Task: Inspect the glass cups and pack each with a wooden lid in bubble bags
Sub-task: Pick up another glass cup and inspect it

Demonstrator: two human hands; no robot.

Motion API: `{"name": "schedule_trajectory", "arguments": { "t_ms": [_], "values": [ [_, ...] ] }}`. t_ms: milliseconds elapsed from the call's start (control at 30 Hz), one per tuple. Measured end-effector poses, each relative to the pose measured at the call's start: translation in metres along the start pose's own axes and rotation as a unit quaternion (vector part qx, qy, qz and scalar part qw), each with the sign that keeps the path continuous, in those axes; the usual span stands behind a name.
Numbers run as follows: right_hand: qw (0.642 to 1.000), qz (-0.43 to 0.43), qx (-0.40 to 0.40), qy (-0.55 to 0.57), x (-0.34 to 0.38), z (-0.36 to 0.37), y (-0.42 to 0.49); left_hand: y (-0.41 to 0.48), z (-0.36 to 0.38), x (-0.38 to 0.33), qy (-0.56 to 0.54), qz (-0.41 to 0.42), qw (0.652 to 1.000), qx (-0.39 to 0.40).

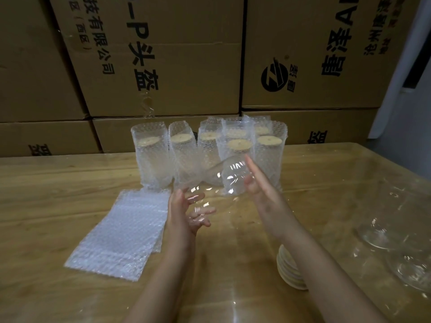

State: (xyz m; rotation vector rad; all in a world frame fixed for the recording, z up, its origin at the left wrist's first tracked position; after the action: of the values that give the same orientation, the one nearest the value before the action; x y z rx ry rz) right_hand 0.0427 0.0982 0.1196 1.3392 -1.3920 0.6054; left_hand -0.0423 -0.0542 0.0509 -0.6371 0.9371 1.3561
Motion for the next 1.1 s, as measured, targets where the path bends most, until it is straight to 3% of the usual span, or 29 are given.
{"name": "schedule_trajectory", "arguments": {
  "t_ms": [133, 267, 500, 700, 933, 1100],
  "values": [
    [1.0, 0.017, 0.018, -0.004, -0.003, 0.004, -0.001, 0.0, -0.006, 0.001, -0.018, -0.014, 0.999, -0.04],
    [0.999, 0.017, 0.025, 0.014, -0.001, 0.01, -0.002, 0.0, -0.01, -0.012, 0.028, 0.038, 0.997, -0.053],
    [0.997, -0.059, 0.002, 0.059, 0.014, 0.007, -0.007, -0.004, -0.002, -0.024, 0.126, 0.087, 0.988, -0.023],
    [0.997, -0.04, 0.002, 0.059, 0.013, 0.006, -0.006, -0.001, -0.001, -0.03, 0.137, 0.063, 0.989, 0.004],
    [0.999, -0.031, 0.025, 0.025, 0.006, 0.01, -0.003, 0.001, -0.008, -0.023, 0.042, -0.024, 0.998, -0.034],
    [0.999, -0.04, 0.009, -0.034, 0.01, 0.007, -0.002, 0.006, -0.01, -0.032, 0.048, -0.009, 0.998, -0.038]
  ]
}}
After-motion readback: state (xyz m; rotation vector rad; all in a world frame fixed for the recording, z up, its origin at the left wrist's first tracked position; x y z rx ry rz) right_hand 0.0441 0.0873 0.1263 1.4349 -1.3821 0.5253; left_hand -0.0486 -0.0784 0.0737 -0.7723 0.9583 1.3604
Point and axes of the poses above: each hand's wrist, its own y-axis towards the middle knuckle, its own z-axis out of the palm, x = y × z, the point moved 7 cm from there along y, towards the middle knuckle, and after that the axes turned 3 degrees about z, right-handed, at the moved point
